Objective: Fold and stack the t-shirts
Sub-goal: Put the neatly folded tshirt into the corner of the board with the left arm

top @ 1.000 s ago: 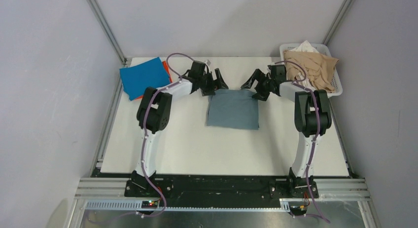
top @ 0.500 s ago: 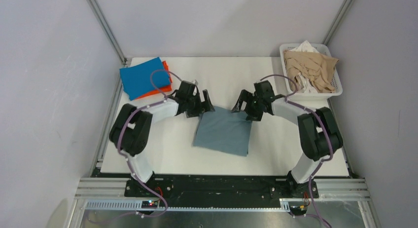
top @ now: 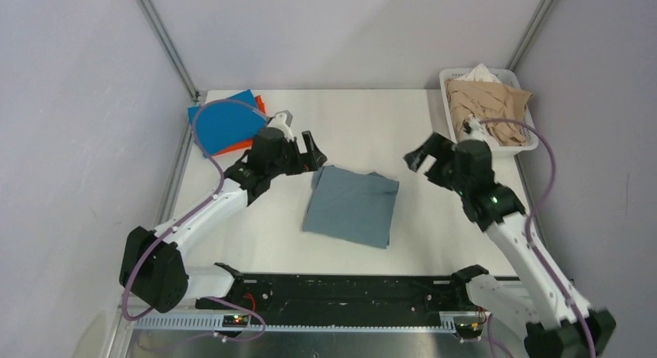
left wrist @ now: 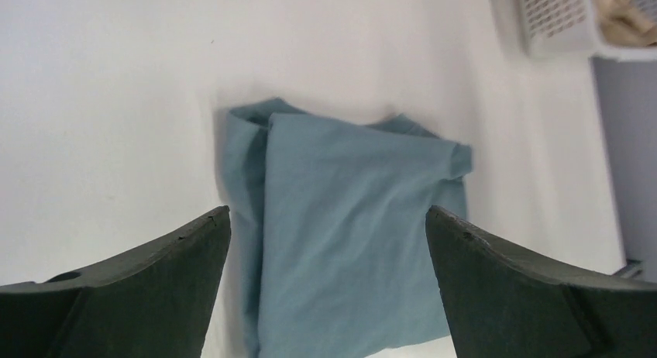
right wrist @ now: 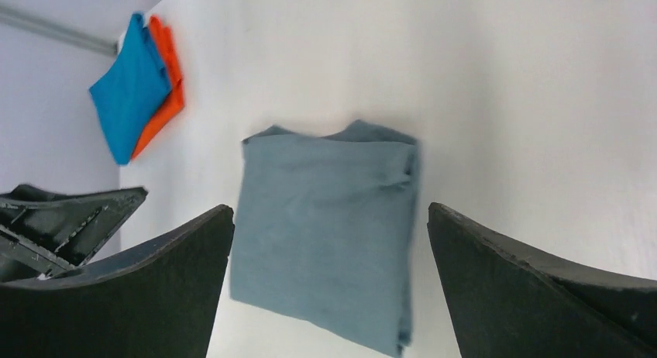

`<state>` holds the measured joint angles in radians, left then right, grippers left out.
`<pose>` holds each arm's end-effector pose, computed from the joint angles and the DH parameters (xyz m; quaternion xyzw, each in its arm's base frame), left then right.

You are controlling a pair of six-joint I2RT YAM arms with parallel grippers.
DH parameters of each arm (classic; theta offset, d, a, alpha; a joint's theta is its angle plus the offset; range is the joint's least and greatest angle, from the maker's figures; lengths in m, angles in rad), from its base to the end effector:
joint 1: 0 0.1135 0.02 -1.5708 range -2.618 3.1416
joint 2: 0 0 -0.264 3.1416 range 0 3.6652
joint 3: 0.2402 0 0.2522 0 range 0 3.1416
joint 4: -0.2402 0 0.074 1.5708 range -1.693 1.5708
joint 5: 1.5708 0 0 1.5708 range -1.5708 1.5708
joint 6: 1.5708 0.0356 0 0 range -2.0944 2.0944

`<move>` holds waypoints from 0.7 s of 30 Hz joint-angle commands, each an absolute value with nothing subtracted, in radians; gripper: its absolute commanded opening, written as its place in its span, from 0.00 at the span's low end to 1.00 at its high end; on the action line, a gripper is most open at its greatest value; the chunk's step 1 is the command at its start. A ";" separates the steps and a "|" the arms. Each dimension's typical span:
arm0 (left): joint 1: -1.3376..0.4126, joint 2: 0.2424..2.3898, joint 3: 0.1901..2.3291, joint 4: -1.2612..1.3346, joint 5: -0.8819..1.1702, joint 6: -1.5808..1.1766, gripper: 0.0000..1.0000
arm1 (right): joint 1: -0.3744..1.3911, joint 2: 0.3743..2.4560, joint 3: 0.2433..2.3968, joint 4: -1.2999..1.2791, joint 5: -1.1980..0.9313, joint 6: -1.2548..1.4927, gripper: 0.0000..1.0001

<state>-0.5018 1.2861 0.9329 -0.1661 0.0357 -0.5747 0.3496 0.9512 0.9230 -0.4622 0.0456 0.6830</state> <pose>0.2550 -0.1414 0.2841 -0.0226 0.8646 -0.2705 0.4229 0.1978 0.0704 0.3299 0.1538 0.8436 0.2368 0.4568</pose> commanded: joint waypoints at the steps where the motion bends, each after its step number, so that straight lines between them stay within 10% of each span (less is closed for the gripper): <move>1: -0.498 1.299 0.875 -0.192 0.048 -0.456 1.00 | 0.272 0.786 0.800 -0.627 0.129 0.644 0.99; 13: -0.498 1.638 0.969 -0.192 0.101 -0.459 0.99 | 0.148 0.650 0.683 -0.694 -0.147 0.568 0.99; 21: -0.575 1.767 0.980 -0.192 0.086 -0.500 0.80 | 0.144 0.670 0.680 -0.685 -0.153 0.531 0.99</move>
